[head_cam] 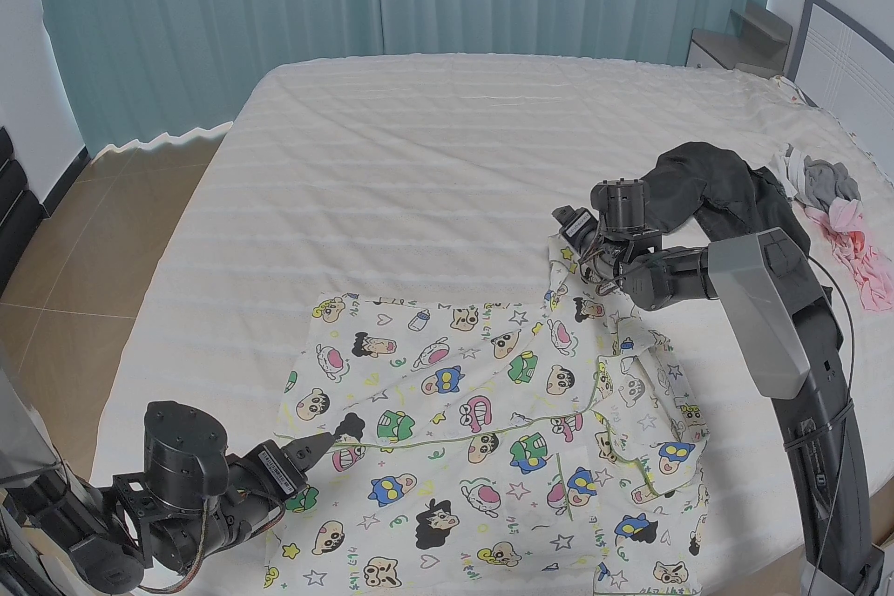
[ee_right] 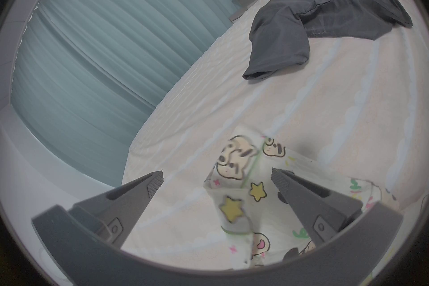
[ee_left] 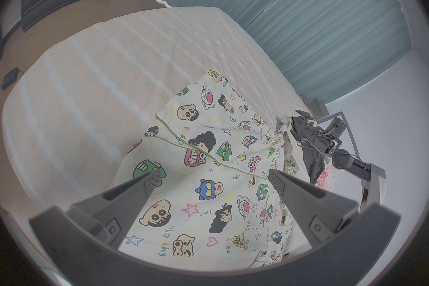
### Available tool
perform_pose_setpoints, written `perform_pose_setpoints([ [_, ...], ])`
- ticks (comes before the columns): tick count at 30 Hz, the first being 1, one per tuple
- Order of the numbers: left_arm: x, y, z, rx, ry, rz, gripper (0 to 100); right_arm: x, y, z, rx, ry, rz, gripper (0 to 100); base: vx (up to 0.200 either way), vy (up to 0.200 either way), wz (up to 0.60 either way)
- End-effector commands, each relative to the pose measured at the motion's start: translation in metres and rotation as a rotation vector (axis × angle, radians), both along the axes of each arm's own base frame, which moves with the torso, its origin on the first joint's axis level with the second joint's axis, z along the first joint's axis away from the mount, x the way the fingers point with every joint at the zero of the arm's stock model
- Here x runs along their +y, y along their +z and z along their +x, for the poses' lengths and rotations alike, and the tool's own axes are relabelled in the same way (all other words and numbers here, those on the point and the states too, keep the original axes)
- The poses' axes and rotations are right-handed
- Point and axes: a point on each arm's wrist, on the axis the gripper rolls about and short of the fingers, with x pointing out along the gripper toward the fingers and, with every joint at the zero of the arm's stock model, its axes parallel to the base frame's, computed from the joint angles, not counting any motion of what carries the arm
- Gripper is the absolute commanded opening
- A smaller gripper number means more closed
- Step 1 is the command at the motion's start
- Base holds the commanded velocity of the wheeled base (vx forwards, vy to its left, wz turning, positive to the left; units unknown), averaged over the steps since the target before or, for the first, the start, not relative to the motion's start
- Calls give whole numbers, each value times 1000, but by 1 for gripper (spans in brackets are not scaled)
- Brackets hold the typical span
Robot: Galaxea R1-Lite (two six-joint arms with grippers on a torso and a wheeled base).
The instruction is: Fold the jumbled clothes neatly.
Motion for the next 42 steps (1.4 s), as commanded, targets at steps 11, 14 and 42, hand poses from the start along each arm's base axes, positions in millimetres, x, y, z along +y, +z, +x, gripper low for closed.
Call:
perform_pose_setpoints([
  [11, 0, 0, 0, 2, 1, 0, 100, -17, 10, 3, 9, 0, -111, 100, 0, 0, 0],
  [14, 0, -1, 0, 3, 1, 1, 100, -34, 52, 0, -62, -16, -104, 100, 0, 0, 0],
  [42, 0, -1, 0, 7, 1, 3, 100, -103, -33, -62, 300, 366, -307, 100, 0, 0, 0],
])
